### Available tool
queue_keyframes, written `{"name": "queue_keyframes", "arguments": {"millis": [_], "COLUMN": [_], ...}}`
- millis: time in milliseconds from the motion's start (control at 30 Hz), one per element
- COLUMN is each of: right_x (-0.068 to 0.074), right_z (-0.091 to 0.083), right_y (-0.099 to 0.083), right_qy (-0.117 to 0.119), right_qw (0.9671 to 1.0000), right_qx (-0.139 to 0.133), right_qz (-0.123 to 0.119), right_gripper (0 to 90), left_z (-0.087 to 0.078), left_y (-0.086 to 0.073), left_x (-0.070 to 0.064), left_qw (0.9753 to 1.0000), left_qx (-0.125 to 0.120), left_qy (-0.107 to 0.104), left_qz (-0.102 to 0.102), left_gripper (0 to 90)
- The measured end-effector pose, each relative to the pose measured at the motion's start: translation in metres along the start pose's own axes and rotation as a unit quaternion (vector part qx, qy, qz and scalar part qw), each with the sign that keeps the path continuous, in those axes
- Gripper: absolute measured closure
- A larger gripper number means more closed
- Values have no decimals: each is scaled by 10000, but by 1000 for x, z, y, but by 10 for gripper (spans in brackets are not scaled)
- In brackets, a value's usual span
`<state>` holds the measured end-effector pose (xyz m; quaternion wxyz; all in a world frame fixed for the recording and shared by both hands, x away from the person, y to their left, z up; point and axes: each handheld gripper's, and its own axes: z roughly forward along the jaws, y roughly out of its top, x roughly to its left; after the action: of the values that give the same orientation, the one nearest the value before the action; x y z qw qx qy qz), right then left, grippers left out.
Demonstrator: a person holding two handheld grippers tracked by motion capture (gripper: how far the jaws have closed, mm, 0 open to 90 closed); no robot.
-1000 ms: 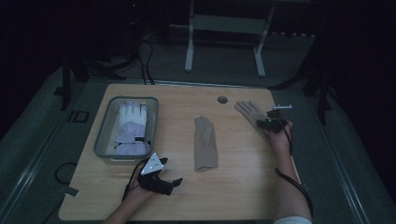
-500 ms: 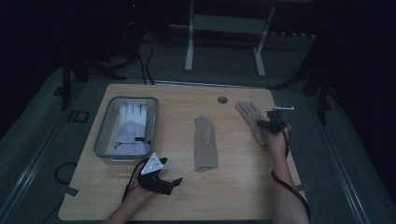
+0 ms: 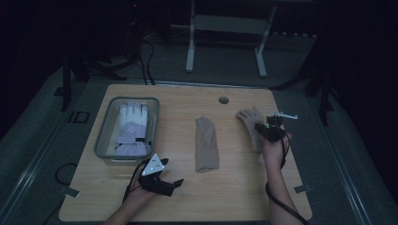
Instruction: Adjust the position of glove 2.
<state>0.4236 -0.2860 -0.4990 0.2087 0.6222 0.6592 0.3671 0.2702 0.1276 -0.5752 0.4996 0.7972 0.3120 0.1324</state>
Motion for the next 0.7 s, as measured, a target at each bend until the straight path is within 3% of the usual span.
{"name": "queue_keyframes", "arguments": {"millis": [100,200,333,567,700], "right_x": [4,8,4,-3,-4], "right_z": [-5,-7,-5,2,2], "right_y": [-10,-28,-43,-62,-68], "right_qy": [6,-61,-111,-143,-68], "right_qw": [10000,9996,9991,9983,9988], "right_qx": [-6,168,304,512,441], "right_qz": [-32,-238,-287,-237,-221], "right_gripper": [828,825,820,783,751], "left_z": [0,0,0,0,0], "left_y": [0,0,0,0,0], "left_x": [0,0,0,0,0], "left_qw": [10000,10000,10000,10000,10000], "left_qx": [2,7,9,-1,1], "left_qy": [0,-10,-2,0,-3], "left_qz": [3,-16,-2,2,-10], "left_gripper": [19,19,19,19,19]}}
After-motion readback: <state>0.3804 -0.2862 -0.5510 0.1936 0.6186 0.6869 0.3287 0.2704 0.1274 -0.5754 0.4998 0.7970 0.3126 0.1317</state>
